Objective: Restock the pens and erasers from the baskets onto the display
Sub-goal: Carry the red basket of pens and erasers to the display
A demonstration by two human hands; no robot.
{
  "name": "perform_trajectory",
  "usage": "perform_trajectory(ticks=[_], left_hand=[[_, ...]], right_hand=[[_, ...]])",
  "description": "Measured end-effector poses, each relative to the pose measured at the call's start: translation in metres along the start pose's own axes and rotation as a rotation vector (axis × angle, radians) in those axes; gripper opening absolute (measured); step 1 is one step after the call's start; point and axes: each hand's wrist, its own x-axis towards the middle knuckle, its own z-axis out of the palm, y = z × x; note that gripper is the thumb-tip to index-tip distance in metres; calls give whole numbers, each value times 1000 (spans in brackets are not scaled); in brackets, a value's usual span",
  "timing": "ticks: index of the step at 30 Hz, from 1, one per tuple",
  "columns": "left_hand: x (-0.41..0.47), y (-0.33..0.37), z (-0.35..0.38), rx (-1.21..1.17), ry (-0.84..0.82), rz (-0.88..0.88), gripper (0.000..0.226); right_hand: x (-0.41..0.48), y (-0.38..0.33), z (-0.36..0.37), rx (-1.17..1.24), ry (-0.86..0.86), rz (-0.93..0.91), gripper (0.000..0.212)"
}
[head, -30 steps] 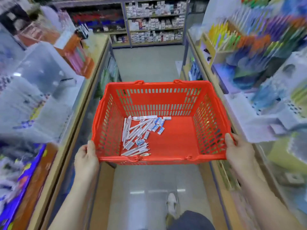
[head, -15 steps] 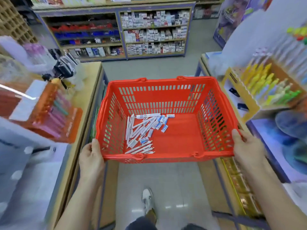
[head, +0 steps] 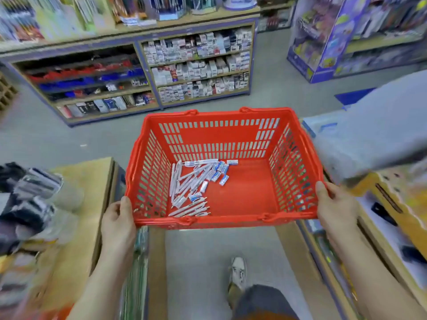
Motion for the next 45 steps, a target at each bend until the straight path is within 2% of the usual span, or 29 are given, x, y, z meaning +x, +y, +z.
perform_trajectory(ticks=[4,7,10,13,17,21,23,25,30,33,37,41,45], left_hand=[[85,34,58,8,-32,-38,52],[142,66,105,-10,-72,-17,37],[202,94,158,-53,-136,-42,29],[273,118,215,-75,-231,-41,24],[367,154,297,-33,-348,-9,26],[437,198,377,5,-468,16,21],[466,220,420,34,-534,42,20],[493,241,466,67,-631,73,22],[540,274,594,171,-769,143,21],[554,286,688,221,-894,162,27],[558,301,803,298,-1074,197,27],[548,308,900,402,-1248,211,21],[529,306,1004,512,-1472,222,23]], right_hand=[[83,-23,51,18,-3,3,33],[136,-46,82,5,5,45,32],[187,-63,115,31,59,69,45],[238,-72,155,14,120,125,38],[298,-85,202,-1,222,233,51],[355,-93,234,-3,274,324,42],[380,-90,244,-16,301,409,25],[403,-81,256,-2,324,512,18],[458,-61,283,202,420,778,19],[499,-38,293,249,491,850,8],[539,-14,305,282,552,991,18],[559,8,327,457,733,1183,12],[578,25,359,689,969,1399,19]])
